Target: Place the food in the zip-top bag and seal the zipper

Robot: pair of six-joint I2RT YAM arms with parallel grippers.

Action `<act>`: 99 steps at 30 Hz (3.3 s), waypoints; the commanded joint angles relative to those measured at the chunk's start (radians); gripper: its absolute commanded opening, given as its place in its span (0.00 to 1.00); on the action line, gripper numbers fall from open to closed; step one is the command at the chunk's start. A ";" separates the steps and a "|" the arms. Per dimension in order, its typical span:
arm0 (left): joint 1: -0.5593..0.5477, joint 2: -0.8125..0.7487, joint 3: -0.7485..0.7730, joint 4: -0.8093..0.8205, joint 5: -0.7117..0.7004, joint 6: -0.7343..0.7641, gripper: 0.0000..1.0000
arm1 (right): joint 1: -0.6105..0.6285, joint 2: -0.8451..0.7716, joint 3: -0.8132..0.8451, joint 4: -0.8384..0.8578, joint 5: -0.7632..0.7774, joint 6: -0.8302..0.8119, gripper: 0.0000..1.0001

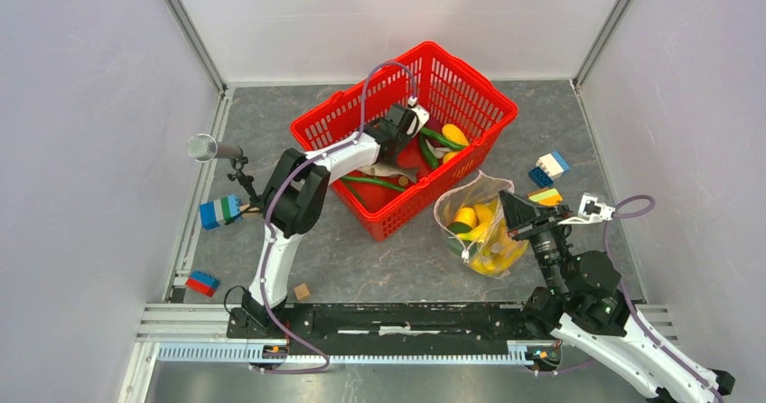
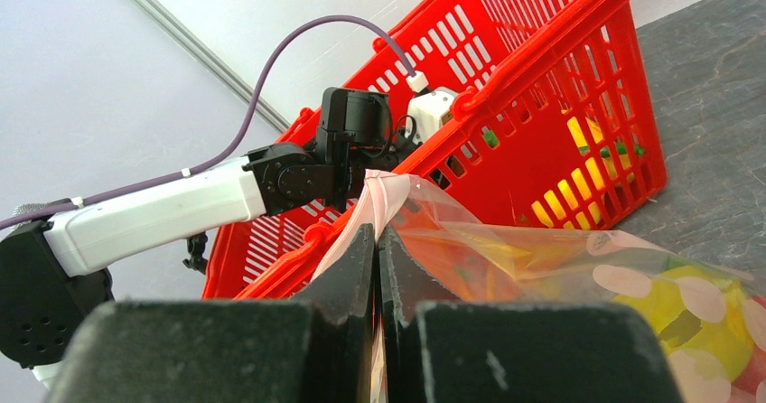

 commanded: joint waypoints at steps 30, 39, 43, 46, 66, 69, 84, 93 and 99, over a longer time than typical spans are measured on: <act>-0.006 -0.957 -0.504 0.341 0.917 -0.572 0.20 | 0.004 0.061 0.023 0.050 -0.035 0.027 0.06; -0.134 -0.919 -0.524 0.472 1.115 -0.665 0.20 | 0.004 0.083 0.015 0.094 -0.061 0.025 0.06; -0.177 -0.888 -0.518 0.438 1.135 -0.615 0.20 | 0.004 0.084 0.024 0.091 -0.062 0.021 0.06; -0.198 -0.857 -0.498 0.406 1.174 -0.597 0.21 | 0.004 0.082 0.025 0.090 -0.060 0.017 0.06; -0.263 -0.823 -0.424 0.221 1.013 -0.463 0.20 | 0.004 0.067 0.028 0.080 -0.055 0.012 0.06; -0.263 -0.886 -0.438 0.178 0.848 -0.409 0.18 | 0.004 0.061 0.028 0.074 -0.055 0.013 0.06; -0.239 -0.948 -0.501 0.038 0.170 -0.440 0.52 | 0.004 0.086 0.053 0.087 -0.105 -0.014 0.06; -0.151 -0.954 -0.516 0.046 0.233 -0.486 0.67 | 0.004 0.160 0.124 0.098 -0.231 -0.084 0.06; -0.151 -1.049 -0.515 0.108 0.546 -0.446 0.88 | 0.004 0.319 0.417 -0.086 -0.382 -0.320 0.05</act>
